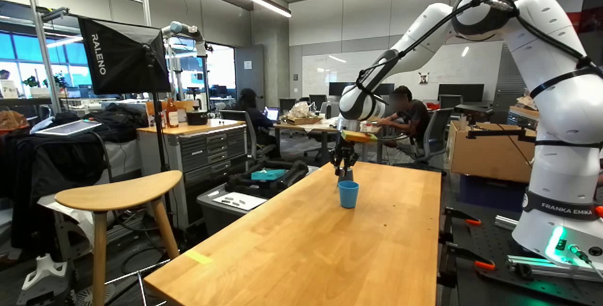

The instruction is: Put the silver object inside the light blue cup

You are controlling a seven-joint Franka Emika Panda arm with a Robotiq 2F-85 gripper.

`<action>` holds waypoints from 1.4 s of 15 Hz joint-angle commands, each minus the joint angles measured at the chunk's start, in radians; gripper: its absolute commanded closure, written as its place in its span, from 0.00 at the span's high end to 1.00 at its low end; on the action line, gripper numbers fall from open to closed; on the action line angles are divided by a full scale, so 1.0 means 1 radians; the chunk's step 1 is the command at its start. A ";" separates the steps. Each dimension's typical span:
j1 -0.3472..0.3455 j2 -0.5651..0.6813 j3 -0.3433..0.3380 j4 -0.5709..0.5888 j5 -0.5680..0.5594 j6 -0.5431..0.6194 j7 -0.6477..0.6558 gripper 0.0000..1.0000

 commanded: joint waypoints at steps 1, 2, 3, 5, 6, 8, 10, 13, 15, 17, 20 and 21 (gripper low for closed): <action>0.021 -0.098 0.046 -0.059 0.064 -0.045 -0.078 0.11; 0.029 -0.103 0.051 -0.061 0.070 -0.064 -0.081 0.11; 0.034 -0.106 0.054 -0.065 0.075 -0.082 -0.086 0.11; 0.045 -0.097 0.046 -0.067 0.069 -0.118 -0.077 0.11; 0.047 -0.087 0.040 -0.068 0.064 -0.135 -0.072 0.11; 0.049 -0.071 0.027 -0.072 0.052 -0.149 -0.057 0.11; 0.049 -0.056 0.018 -0.077 0.052 -0.140 -0.054 0.11; 0.051 -0.038 0.005 -0.085 0.054 -0.092 -0.048 0.12; 0.049 -0.031 0.001 -0.080 0.057 -0.088 -0.045 0.56; 0.053 -0.032 -0.003 -0.087 0.049 -0.057 -0.050 0.14; 0.046 -0.045 0.005 -0.089 0.063 -0.044 -0.061 0.12; 0.045 -0.051 0.006 -0.088 0.063 -0.047 -0.064 0.04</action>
